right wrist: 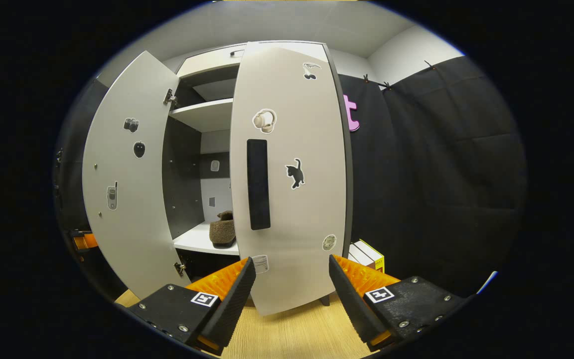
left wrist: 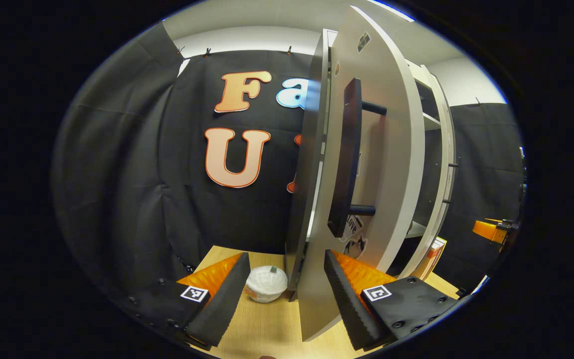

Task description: Grab one shoe with the right hand and put it into the shoe cabinet, grab the other shoe with the left hand and put it into the shoe cabinet; then close the right door with the right hand and the left door with the left hand.

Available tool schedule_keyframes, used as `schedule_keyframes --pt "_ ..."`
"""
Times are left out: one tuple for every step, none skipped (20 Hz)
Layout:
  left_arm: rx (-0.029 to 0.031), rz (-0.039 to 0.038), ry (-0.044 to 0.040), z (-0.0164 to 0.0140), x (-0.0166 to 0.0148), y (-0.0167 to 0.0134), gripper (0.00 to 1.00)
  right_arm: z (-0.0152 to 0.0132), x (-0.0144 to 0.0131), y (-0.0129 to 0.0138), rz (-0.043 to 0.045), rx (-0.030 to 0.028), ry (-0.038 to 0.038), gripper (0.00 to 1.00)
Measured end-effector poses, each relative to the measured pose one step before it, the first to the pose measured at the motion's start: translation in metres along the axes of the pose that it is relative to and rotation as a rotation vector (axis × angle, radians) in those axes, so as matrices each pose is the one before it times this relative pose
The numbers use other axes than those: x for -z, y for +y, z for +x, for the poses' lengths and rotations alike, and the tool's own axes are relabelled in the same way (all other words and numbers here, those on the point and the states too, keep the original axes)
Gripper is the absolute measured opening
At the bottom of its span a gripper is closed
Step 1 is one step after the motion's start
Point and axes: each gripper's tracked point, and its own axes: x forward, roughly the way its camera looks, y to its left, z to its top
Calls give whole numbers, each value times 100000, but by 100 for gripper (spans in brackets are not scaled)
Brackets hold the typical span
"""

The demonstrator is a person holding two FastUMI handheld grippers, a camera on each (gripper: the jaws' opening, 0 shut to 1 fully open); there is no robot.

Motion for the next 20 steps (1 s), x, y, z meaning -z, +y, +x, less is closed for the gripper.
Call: schedule_keyframes --pt "-302 203 -367 113 -90 52 97 -193 -68 -117 -48 10 -103 92" --pt "-309 -222 -31 -54 53 28 97 -86 -8 -152 -153 59 -18 92" --pt "-15 -687 369 -29 79 -100 97 -129 24 -222 -359 237 132 92" --pt "-179 -816 418 13 85 -21 97 -22 -35 -104 -228 30 21 92" --pt "-17 -580 293 84 -6 43 97 -198 18 -54 132 -93 -125 92" --pt "-35 472 -185 141 -132 -59 99 66 7 -1 146 -153 -188 92" --pt "64 953 -138 -50 43 -203 99 -90 -25 -93 45 -127 -145 92" --pt "60 1106 -56 -43 -47 -249 99 -66 -30 -86 -24 -146 -131 92" --pt "623 707 -82 26 -66 -573 99 -44 18 -119 -133 -200 -57 92" --pt "986 83 108 64 76 -527 94 -57 15 -110 -119 -94 -102 92" --pt "976 3 195 -202 127 -628 94 -85 26 -192 16 8 -5 92" --pt "1061 0 170 124 20 -661 96 -5 -12 -174 219 -127 -79 92" --pt "1130 -236 253 -8 108 -688 94 58 -59 -188 259 -135 -211 92" --pt "1095 -236 283 268 75 -657 94 138 -82 -183 24 -142 -172 92" --pt "1179 -303 431 172 189 -651 94 33 -105 -238 -33 -169 -323 92" --pt "1118 -117 305 250 64 -715 94 71 -81 -190 15 -367 -292 92" --pt "1069 255 199 328 -44 -727 94 66 -73 -282 91 -387 -201 92" --pt "840 285 90 300 -12 -698 94 205 -37 -328 242 -473 -123 92" --pt "638 335 19 269 -34 -672 94 95 -44 -365 573 -587 -94 92" --pt "442 427 228 337 88 -603 94 236 -112 -217 648 -655 30 92"
